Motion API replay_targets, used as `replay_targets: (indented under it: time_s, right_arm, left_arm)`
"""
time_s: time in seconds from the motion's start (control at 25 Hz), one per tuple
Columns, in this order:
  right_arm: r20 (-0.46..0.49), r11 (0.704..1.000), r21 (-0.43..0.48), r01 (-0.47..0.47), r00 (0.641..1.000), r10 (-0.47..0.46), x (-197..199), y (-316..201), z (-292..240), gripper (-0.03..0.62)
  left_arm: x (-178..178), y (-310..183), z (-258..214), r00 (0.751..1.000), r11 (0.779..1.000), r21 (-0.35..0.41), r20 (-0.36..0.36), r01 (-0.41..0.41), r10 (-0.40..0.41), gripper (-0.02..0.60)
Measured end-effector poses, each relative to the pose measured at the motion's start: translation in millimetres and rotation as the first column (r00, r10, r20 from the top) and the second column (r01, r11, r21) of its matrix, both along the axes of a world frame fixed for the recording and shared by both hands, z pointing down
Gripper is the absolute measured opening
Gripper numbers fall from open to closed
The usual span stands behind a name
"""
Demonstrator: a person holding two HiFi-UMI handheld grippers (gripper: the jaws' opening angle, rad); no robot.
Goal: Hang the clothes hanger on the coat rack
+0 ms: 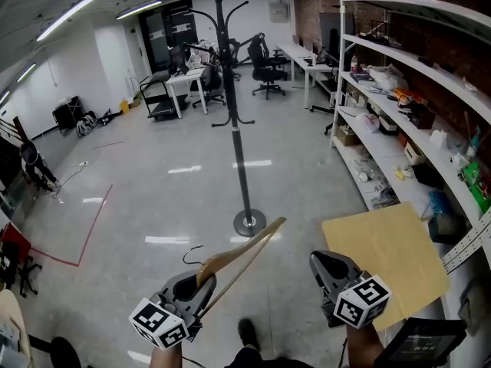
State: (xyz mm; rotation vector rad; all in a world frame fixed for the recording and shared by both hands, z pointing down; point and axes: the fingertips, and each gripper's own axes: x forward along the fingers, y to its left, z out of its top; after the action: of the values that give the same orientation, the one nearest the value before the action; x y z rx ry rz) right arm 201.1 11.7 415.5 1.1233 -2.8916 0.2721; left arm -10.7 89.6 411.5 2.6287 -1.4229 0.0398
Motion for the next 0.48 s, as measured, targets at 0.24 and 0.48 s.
replay_targets:
  time_s: [0.24, 0.48]
  right_arm:
    - [-0.006, 0.999, 0.021, -0.037, 0.999, 0.037, -27.9, -55.7, -8.5, 0.008]
    - [-0.017, 0.998, 0.038, -0.048, 0.999, 0.049, -70.8, -108.6, -19.4, 0.008]
  left_arm:
    - [-25.9, -61.9, 0.9, 0.999, 0.999, 0.017, -0.007, -0.043, 0.044, 0.052]
    - [-65.6, -116.8, -4.7, 0.998, 0.998, 0.035, -0.024, -0.061, 0.061, 0.052]
